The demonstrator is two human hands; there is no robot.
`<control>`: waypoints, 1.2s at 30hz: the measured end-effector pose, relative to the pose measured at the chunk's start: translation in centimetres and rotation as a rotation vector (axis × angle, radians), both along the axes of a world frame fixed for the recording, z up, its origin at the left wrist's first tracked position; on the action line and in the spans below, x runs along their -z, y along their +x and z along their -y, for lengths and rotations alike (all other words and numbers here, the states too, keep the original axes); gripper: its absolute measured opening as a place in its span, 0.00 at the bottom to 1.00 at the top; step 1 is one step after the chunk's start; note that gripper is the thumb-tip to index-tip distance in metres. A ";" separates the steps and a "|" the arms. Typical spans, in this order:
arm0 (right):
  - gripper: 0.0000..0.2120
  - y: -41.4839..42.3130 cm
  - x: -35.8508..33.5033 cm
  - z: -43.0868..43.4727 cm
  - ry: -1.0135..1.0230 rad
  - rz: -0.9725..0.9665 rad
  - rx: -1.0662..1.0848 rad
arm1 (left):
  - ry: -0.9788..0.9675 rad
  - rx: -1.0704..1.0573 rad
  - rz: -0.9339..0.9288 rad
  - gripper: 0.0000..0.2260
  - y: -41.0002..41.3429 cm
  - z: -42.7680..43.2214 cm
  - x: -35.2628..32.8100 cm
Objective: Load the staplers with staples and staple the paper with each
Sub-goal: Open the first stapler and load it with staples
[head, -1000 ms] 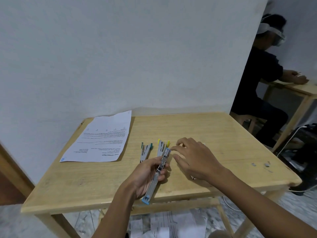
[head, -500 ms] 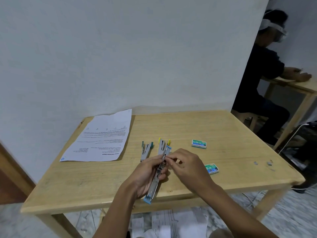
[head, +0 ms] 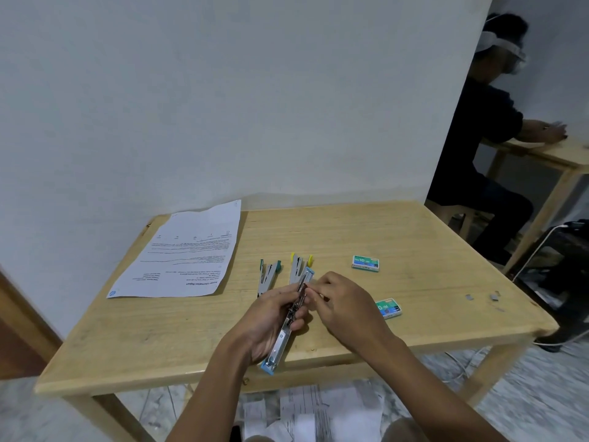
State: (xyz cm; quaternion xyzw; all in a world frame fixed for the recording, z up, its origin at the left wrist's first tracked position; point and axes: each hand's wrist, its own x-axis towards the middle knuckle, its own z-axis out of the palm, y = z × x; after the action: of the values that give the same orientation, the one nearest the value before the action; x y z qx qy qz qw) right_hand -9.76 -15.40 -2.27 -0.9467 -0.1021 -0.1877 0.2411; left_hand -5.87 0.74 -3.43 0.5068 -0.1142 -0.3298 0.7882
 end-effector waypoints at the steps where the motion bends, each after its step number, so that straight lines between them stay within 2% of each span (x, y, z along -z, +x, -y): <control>1: 0.13 -0.2 0.0 0.2 0.026 0.018 0.012 | 0.011 -0.004 0.009 0.11 0.0 0.0 -0.1; 5: 0.09 -1.5 -0.3 1.3 0.169 0.096 0.046 | 0.024 -0.035 0.002 0.09 -0.1 -0.1 -0.3; 8: 0.10 -2.8 -0.7 1.4 0.190 0.051 -0.079 | -0.033 -0.121 -0.042 0.09 -0.2 0.1 -0.4; 10: 0.14 -3.9 -0.8 1.1 0.149 -0.055 -0.214 | -0.085 -0.238 -0.077 0.10 -0.6 0.4 -0.6; 13: 0.27 -5.2 -0.4 0.5 0.003 -0.168 -0.327 | -0.159 -0.339 -0.100 0.07 -1.6 1.1 -1.0; 14: 0.31 -5.4 -0.1 0.3 -0.025 -0.149 -0.337 | -0.195 -0.363 -0.121 0.05 -1.8 1.3 -1.1; 16: 0.31 -5.6 0.2 0.2 -0.033 -0.051 -0.362 | -0.258 -0.410 -0.162 0.05 -2.4 1.7 -1.4; 20: 0.16 -5.8 0.3 0.6 0.044 0.255 -0.444 | -0.347 -0.532 -0.163 0.07 -2.6 1.6 -2.3; 22: 0.13 -5.7 -0.1 0.9 0.115 0.388 -0.442 | -0.310 -0.554 -0.098 0.09 -2.6 1.2 -2.8; 24: 0.13 -5.4 -1.2 1.2 0.231 0.434 -0.382 | -0.263 -0.497 -0.052 0.10 -3.3 0.9 -3.3; 27: 0.13 -4.7 -3.0 1.6 0.454 0.348 -0.246 | -0.151 -0.336 0.005 0.12 -5.2 0.8 -3.9; 30: 0.16 -4.3 -4.3 1.3 0.697 0.122 -0.174 | -0.112 -0.223 0.063 0.14 -6.6 0.9 -4.1; 33: 0.29 -3.9 -4.7 1.1 0.879 -0.162 -0.219 | -0.145 -0.169 0.080 0.14 -7.5 1.1 -4.4; 36: 0.24 -3.3 -4.5 0.8 0.981 -0.260 -0.286 | -0.110 -0.133 0.137 0.16 -7.8 0.9 -4.6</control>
State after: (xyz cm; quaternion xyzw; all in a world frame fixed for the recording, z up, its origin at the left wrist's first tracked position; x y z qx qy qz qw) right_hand -13.07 -16.22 2.20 -0.7148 -0.0999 -0.0597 0.6896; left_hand -13.69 -0.19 1.16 0.4908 -0.1518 -0.2348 0.8252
